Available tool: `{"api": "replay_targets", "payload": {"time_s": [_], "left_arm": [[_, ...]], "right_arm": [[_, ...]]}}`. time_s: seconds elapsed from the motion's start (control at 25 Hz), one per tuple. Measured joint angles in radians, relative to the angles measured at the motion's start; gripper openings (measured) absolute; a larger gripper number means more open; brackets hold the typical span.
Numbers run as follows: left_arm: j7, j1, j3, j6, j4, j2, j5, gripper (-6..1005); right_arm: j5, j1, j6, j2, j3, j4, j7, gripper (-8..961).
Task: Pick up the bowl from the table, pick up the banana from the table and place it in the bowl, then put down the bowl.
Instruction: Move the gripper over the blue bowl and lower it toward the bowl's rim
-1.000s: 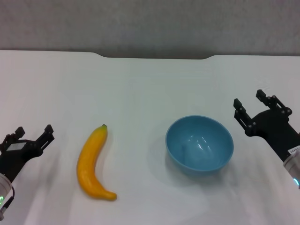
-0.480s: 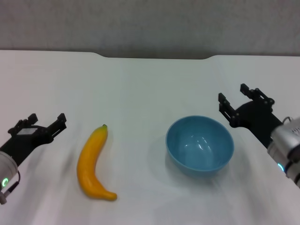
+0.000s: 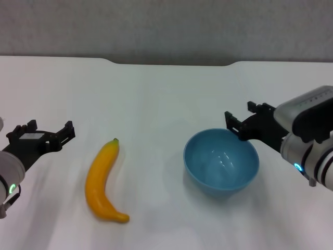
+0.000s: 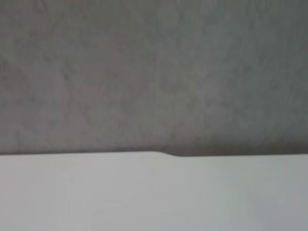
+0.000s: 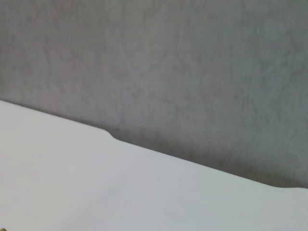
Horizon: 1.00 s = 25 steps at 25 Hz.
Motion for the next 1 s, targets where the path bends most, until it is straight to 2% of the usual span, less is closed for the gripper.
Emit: {"api": "replay_targets", "payload": {"time_s": [0.08,0.16,0.36,0.64,0.88,1.0], "left_arm": [[0.000,0.000,0.010,0.047,-0.031,0.001,0.000,896],[0.003,0.001,0.018,0.087,-0.060,0.001,0.000,896],[0.016,0.002,0.021,0.147,-0.106,0.004,-0.008,896],[0.157,-0.007,0.012,0.304,-0.209,0.009,-0.117,896],[0.251,-0.012,-0.004,0.380,-0.247,0.000,-0.150,896],[0.257,-0.017,-0.004,0.393,-0.246,0.000,-0.150,896]], "right_arm": [[-0.013,-0.026,0.113,0.025,0.075,0.069,-0.047,636],[-0.022,-0.044,0.208,0.039,0.136,0.136,-0.069,636],[-0.021,-0.027,0.458,0.040,0.270,0.241,-0.048,637],[-0.083,0.080,0.807,0.039,0.461,0.257,0.042,637],[-0.314,0.207,1.040,0.039,0.507,0.246,0.196,638],[-0.317,0.233,1.077,0.039,0.515,0.226,0.200,638]]}}
